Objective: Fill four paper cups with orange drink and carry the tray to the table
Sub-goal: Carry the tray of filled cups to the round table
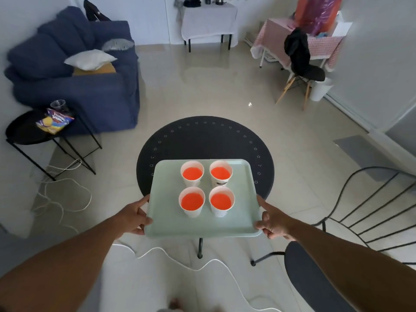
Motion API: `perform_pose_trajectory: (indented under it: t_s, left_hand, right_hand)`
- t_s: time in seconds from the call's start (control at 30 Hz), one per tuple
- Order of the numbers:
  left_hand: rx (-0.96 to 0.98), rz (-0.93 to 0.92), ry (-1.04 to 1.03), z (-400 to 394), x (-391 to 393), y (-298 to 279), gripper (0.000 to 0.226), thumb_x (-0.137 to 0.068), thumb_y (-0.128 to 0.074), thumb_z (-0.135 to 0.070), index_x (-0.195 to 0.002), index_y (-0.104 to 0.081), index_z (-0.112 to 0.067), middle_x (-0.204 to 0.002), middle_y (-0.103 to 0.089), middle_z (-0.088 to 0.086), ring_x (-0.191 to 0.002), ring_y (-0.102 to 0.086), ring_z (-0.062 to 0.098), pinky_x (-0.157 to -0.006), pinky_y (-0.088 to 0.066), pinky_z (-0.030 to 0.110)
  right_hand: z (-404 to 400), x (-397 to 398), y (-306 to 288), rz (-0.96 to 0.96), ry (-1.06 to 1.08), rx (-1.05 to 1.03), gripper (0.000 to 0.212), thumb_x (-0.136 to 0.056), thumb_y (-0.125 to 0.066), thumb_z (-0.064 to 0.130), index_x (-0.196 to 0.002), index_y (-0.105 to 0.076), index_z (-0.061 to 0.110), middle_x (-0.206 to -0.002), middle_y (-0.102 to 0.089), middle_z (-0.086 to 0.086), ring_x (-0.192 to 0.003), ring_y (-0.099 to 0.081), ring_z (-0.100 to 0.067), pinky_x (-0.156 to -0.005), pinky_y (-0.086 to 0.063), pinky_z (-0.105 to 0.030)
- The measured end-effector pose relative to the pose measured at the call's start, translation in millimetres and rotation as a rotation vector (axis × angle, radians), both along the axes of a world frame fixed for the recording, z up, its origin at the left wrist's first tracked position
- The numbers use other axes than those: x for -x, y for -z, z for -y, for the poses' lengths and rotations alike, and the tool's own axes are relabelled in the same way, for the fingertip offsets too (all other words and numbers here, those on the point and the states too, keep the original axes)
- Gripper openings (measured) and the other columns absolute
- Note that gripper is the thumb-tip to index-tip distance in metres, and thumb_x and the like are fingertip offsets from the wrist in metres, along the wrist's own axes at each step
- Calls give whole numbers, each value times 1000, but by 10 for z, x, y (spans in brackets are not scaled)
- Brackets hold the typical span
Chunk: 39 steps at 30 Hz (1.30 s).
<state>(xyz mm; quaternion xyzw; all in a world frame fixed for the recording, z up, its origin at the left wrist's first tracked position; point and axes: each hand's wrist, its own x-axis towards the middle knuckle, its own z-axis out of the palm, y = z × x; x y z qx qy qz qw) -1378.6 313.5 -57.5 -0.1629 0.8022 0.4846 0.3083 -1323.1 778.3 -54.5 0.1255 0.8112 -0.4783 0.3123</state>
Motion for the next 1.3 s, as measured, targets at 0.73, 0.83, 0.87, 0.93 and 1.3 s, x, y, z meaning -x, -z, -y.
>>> perform_pose_trajectory:
  t_s: [0.73,0.83,0.87,0.93,1.3]
  left_hand:
    - [13,75,94,-28,2190,336,95,-85,-70,9,-154,-30,-41,-96,-50,14,-93,-63,30,-70,-63,41]
    - [18,97,87,-94,2277,395,95,-85,-70,9,-155,-29,-41,-96,-50,14,-93,-63,28,-66,-62,37]
    - [24,102,82,-116,2303,421,94,-85,-70,9,-154,-29,-40,-96,-50,14,-93,-63,28,-67,-62,38]
    - [36,108,74,-159,2359,466,94,-85,-70,9,-154,-29,-41,-97,-51,15,-95,-64,29,-70,-62,40]
    - [72,125,87,-280,2647,803,93,-86,-71,4,-154,-28,-42,-97,-54,13,-94,-65,28,-75,-62,41]
  right_hand:
    - [237,1764,353,87,133,-30,111,-94,-66,-10,-164,-6,53,-85,-55,-10,-62,-41,-22,-47,-43,-26]
    - [186,1925,455,109,124,-50,111,-93,-69,-6,-163,-8,55,-97,-61,-13,-68,-44,-25,-55,-51,-29]
    - [163,1970,497,115,126,-53,112,-92,-70,-5,-162,-8,56,-96,-60,-15,-68,-45,-26,-56,-51,-31]
    - [126,2048,568,112,126,-54,113,-92,-71,-5,-162,-7,58,-87,-58,-15,-66,-45,-25,-54,-49,-30]
    - [-3,2313,923,116,60,-52,108,-93,-71,3,-158,-10,62,-88,-62,-18,-62,-47,-24,-52,-44,-32]
